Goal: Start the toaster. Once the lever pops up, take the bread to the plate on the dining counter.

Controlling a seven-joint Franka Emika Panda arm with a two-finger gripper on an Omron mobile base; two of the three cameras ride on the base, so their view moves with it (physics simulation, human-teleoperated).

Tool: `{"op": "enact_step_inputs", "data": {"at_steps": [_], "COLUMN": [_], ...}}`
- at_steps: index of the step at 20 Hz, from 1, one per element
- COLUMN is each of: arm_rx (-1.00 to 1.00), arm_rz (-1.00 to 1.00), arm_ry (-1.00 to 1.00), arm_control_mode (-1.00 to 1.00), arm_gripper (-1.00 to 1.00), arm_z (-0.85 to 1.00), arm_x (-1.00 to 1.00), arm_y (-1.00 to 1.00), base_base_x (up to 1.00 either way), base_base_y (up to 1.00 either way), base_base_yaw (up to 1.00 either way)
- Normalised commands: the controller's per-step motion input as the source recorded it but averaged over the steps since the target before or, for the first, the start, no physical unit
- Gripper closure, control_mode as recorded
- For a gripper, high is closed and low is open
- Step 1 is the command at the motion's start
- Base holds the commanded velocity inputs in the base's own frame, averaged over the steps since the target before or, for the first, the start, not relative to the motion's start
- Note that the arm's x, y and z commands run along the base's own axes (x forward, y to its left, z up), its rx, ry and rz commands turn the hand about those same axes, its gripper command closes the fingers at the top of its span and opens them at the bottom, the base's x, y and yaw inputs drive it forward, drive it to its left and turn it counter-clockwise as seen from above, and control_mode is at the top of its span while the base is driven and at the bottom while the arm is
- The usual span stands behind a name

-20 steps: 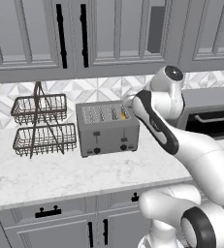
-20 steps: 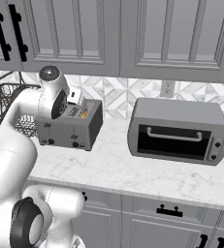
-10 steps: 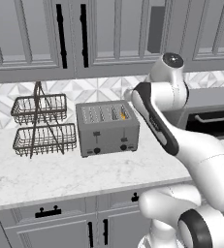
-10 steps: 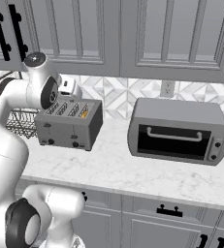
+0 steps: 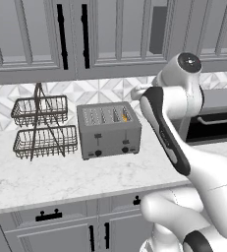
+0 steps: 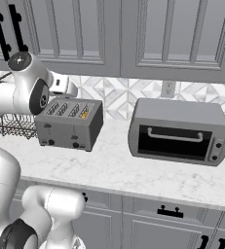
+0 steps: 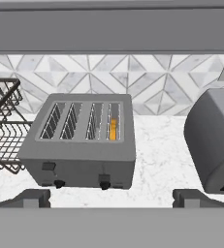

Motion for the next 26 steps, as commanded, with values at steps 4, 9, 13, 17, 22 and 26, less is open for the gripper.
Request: {"op": "enact_step_inputs", "data": {"at_steps": [4,9,13,17,22,26], "arm_rx": [0.00,0.00,0.00,0.00,0.00,0.00], "arm_rz": [0.00,0.00,0.00,0.00,0.00,0.00], "arm_ry": [0.00,0.00,0.00,0.00,0.00,0.00], "arm_control_mode": [-1.00,-1.00,-1.00,-1.00,-1.00,-1.00], "arm_gripper": [-1.00,-1.00,-1.00,-1.00,-1.00,-1.00], "arm_z": [0.00,0.00,0.00,0.00,0.00,0.00], "arm_x": [0.00,0.00,0.00,0.00,0.00,0.00], "arm_y": [0.00,0.00,0.00,0.00,0.00,0.00], "base_base_x": [0.00,0.00,0.00,0.00,0.00,0.00], "base_base_y": [0.00,0.00,0.00,0.00,0.00,0.00], "base_base_yaw": [0.00,0.00,0.00,0.00,0.00,0.00]}}
